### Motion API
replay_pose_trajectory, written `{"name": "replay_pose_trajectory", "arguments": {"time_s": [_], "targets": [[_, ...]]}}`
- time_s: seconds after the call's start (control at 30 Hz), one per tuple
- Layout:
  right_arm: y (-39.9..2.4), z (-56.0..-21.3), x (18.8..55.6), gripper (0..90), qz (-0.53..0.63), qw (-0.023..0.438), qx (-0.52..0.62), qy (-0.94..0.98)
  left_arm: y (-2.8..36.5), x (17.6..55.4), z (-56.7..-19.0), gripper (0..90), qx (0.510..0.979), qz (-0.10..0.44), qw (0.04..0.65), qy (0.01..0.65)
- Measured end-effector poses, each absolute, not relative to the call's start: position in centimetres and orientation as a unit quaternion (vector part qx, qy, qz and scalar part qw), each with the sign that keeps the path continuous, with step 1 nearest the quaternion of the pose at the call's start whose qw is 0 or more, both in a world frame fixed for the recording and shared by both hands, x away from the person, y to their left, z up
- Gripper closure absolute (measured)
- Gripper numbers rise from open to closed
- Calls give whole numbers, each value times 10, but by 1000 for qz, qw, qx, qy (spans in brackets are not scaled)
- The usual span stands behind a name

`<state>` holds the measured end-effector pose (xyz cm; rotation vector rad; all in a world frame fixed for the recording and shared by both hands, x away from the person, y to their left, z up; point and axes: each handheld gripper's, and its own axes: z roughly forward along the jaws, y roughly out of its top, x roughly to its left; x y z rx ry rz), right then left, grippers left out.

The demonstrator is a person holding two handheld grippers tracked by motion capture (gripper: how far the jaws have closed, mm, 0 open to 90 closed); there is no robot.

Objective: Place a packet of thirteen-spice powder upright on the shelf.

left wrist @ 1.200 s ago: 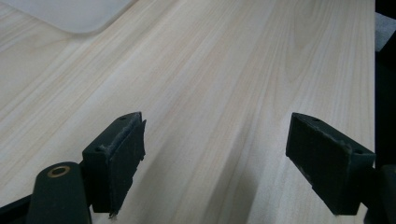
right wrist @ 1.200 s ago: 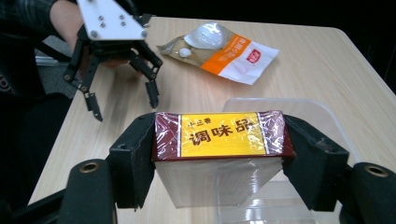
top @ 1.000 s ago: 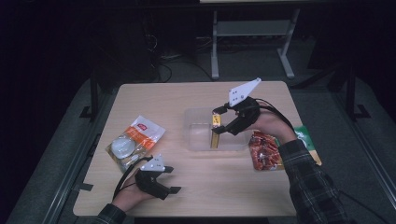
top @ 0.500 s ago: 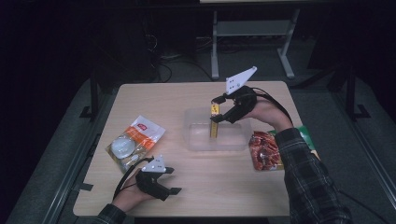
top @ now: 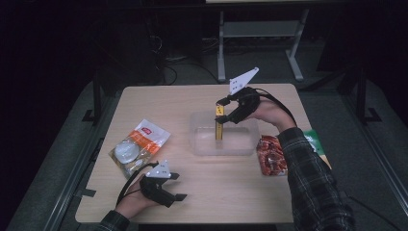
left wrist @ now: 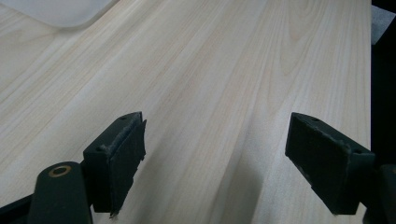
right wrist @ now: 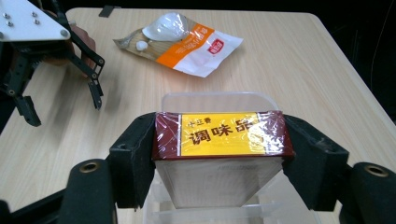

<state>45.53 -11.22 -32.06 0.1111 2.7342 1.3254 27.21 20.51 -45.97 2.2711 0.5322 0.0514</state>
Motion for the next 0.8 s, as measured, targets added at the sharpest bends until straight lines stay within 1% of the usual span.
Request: {"name": "replay_pose_trajectory", "arguments": {"time_s": [0.27, 0.57, 0.8], "targets": [[-110, -329, 459, 311, 426, 37, 33, 903, 205, 272, -460, 192, 896, 21, 391, 208], [-106, -337, 464, 310, 420, 34, 34, 906, 205, 272, -460, 192, 896, 20, 391, 208], [-100, -351, 468, 305, 406, 27, 34, 913, 205, 272, -460, 192, 897, 20, 390, 207]]}}
